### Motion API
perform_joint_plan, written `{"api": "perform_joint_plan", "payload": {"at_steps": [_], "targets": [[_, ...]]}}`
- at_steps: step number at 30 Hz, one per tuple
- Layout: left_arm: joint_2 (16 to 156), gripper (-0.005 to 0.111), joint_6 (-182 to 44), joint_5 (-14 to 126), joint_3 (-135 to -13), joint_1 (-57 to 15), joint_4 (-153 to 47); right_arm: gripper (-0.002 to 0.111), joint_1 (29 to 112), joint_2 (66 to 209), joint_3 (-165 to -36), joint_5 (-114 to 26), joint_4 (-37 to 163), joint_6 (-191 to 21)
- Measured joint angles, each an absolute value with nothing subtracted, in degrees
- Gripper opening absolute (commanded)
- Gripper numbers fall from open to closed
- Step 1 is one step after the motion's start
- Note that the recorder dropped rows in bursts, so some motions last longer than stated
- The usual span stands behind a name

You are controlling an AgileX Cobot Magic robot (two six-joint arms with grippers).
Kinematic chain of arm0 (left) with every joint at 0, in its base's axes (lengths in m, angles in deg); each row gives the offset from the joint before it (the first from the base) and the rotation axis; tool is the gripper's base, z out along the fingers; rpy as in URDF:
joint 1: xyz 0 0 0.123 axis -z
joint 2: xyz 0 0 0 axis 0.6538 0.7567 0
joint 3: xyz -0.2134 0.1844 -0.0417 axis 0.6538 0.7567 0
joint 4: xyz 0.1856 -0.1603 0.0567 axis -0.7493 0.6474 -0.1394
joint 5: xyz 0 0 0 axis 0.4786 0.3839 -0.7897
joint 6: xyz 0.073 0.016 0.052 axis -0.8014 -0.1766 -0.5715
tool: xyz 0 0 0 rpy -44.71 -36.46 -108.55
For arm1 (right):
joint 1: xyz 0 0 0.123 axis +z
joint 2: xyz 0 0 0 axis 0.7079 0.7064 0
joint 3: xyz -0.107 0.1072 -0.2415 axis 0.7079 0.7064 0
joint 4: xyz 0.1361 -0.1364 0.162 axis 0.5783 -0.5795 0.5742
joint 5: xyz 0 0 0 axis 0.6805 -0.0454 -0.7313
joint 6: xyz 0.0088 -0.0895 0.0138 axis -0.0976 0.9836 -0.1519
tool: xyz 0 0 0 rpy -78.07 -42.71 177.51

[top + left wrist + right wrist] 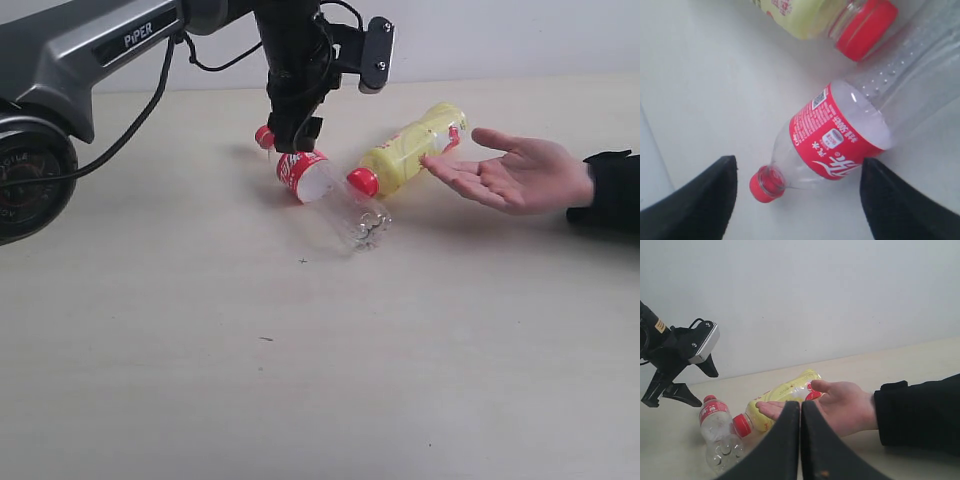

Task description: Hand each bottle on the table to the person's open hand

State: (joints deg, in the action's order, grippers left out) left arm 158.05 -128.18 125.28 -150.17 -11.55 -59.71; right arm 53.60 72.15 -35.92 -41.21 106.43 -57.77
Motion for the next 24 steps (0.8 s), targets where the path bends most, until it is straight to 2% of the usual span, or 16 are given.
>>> {"api": "perform_joint_plan", "payload": {"at_steps": [16,24], "targets": [[158.1,0.067,-129.3,125.6,-144.5,-11.4,-71.2,0.001,53.6,72.2,-35.9,-41.2,106.4,-57.8],[157.7,0.067,-120.7,125.6,-144.3,-11.0,-77.3,0.001,53.6,72.2,-35.9,-41.2,106.4,-57.8]]}}
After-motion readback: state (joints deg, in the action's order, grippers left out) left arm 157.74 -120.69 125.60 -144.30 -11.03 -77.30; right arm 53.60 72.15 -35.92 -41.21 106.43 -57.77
